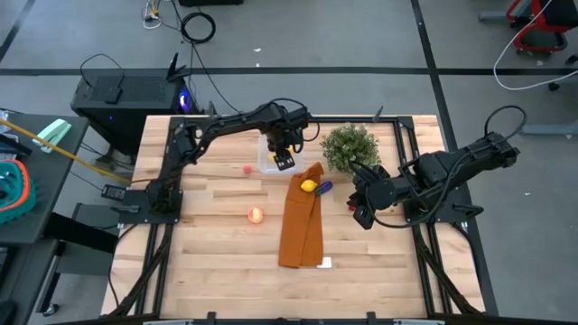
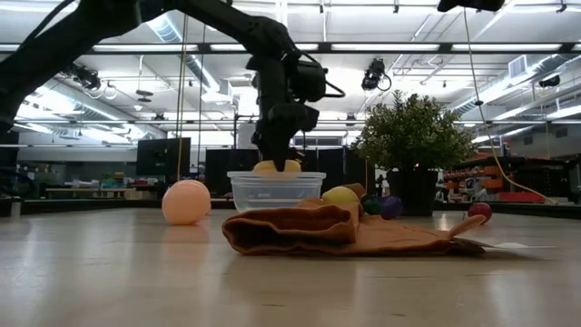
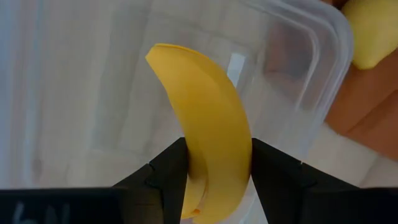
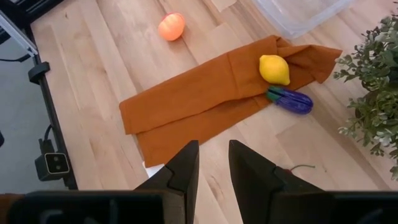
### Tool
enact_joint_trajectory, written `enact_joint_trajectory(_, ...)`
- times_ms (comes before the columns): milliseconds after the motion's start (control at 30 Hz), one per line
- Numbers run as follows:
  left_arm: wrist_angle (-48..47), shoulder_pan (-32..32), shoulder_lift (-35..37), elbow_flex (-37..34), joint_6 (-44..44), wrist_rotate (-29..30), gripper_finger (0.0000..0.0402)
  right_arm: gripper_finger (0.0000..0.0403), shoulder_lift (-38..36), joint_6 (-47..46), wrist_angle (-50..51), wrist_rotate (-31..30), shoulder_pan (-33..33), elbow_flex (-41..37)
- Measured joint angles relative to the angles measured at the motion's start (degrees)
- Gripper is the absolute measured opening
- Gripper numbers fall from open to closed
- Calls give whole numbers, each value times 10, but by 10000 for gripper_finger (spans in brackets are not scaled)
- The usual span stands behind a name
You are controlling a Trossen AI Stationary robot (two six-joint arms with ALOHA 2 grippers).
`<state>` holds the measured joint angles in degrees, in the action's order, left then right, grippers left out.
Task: Pick and placing Produce into tupperware
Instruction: Put the yellow banana into the transparent bin
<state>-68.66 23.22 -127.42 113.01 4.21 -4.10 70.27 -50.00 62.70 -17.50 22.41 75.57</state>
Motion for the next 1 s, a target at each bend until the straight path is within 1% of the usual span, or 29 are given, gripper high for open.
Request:
enact_joint_trajectory(200,42,-9,-1,0,-35,-2,172,95,0,0,0,0,0,0)
enact_joint_trajectory(700,59,-12,-1,0,-125,0,172,95,0,0,0,0,0,0)
enact_joint_trajectory(933,66,-12,-1,0,-130,2,172,95,0,0,0,0,0,0)
enact_joint_trajectory(1000,72,-12,-1,-5,-144,9,171,95,0,0,0,0,0,0)
